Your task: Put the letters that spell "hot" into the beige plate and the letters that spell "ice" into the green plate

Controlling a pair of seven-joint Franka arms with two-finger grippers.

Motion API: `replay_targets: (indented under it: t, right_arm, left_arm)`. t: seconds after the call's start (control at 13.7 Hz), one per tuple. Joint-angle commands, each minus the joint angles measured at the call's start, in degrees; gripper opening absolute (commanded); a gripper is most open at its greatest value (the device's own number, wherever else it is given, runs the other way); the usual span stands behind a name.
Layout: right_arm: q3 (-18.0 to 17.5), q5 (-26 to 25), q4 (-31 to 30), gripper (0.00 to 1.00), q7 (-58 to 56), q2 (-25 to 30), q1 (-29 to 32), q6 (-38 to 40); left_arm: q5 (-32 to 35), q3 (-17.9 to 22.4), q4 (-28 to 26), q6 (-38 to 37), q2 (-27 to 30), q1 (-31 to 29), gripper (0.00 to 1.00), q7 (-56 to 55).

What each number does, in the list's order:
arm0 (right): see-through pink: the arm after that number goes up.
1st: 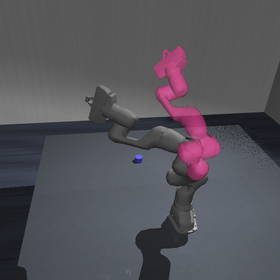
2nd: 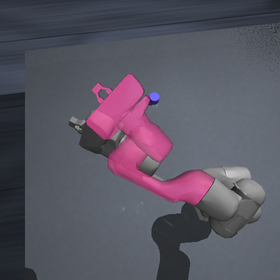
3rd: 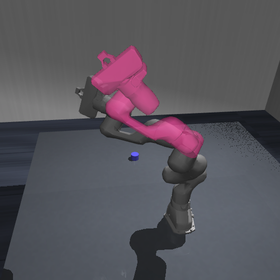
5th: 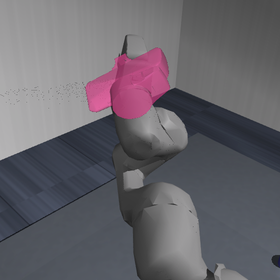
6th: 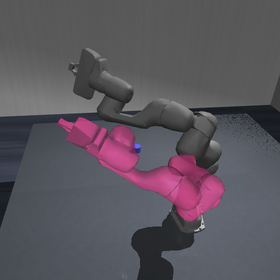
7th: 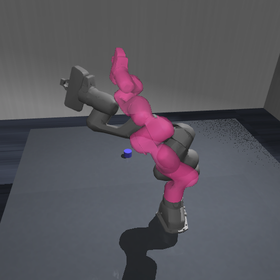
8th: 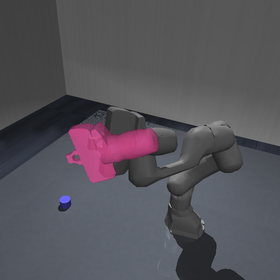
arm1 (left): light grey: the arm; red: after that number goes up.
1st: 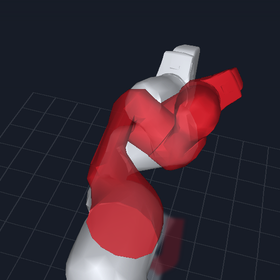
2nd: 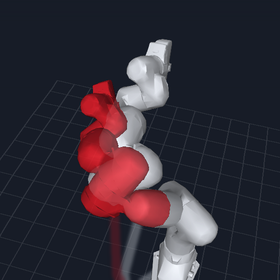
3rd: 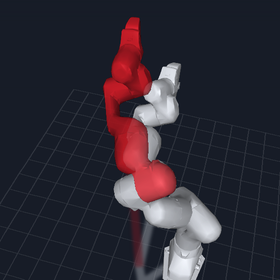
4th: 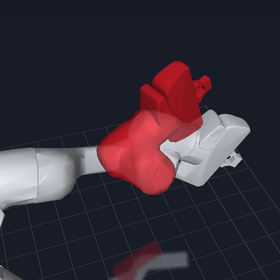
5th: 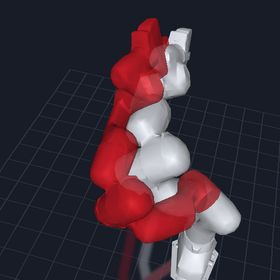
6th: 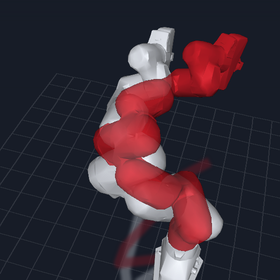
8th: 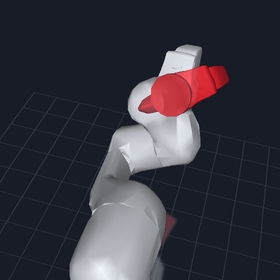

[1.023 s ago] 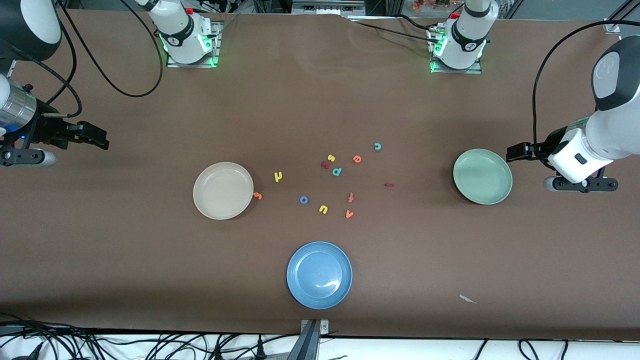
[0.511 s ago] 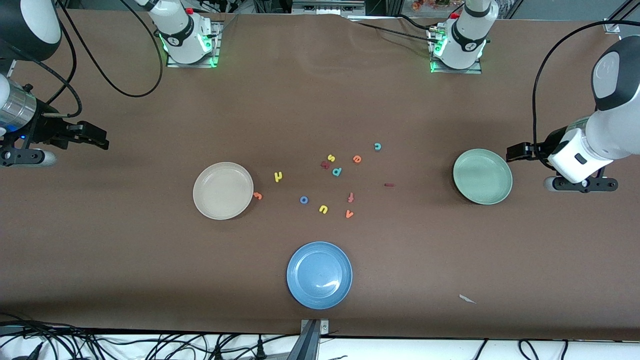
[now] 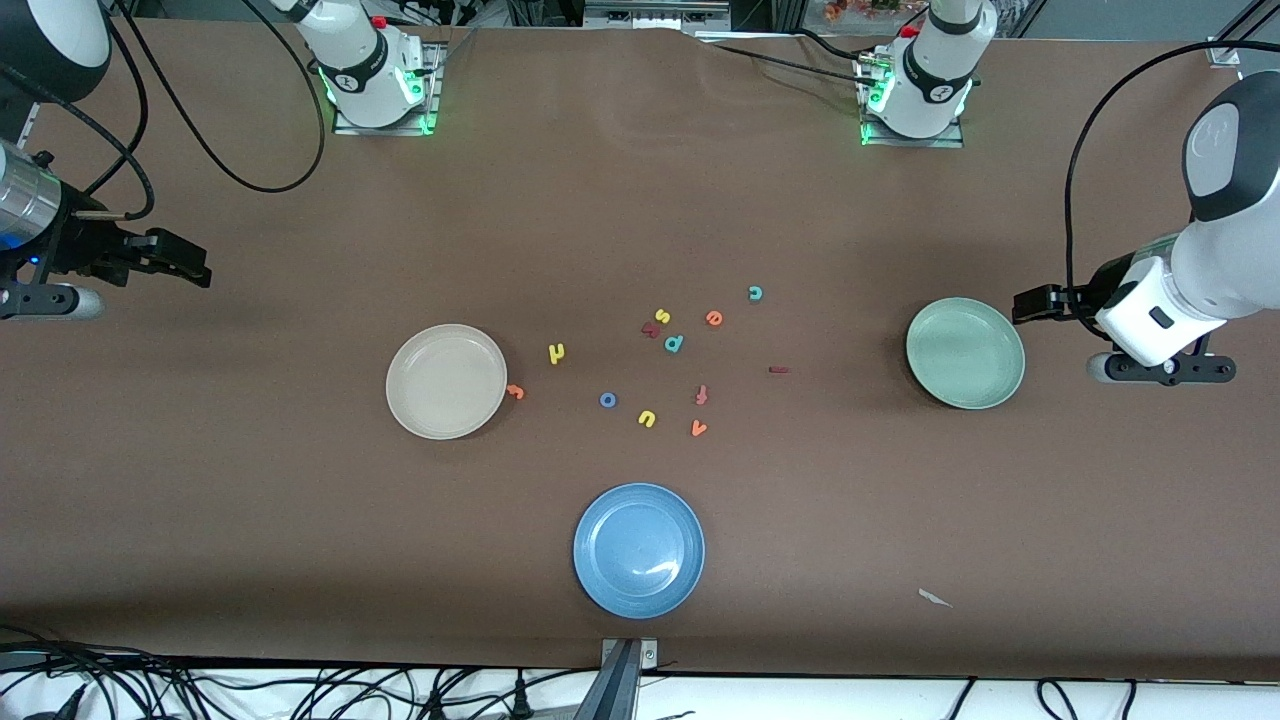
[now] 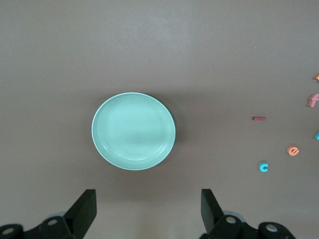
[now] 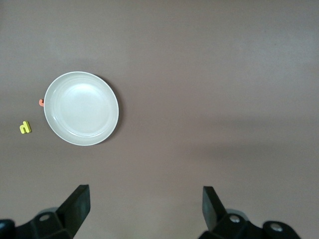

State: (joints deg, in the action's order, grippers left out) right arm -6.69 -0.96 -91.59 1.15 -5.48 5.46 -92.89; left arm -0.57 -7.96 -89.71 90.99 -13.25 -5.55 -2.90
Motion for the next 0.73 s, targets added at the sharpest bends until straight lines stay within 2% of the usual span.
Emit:
replay_targets:
  t: [0.0,0.66]
  right_arm:
    - [0.1,1.0,0.6,1.00,-0.9,0.4,0.2,1.4]
    - [0.2,0.9,0.5,1.00,-0.9,0.1,0.2,1.0]
  left_arm:
    - [1.3,-0.2,-0.4,0.1,0.9,-0.1,0.93,1.4]
    - [1.2,-0.2,-0.1,0.2,0.8,0.0,0.95,1.5]
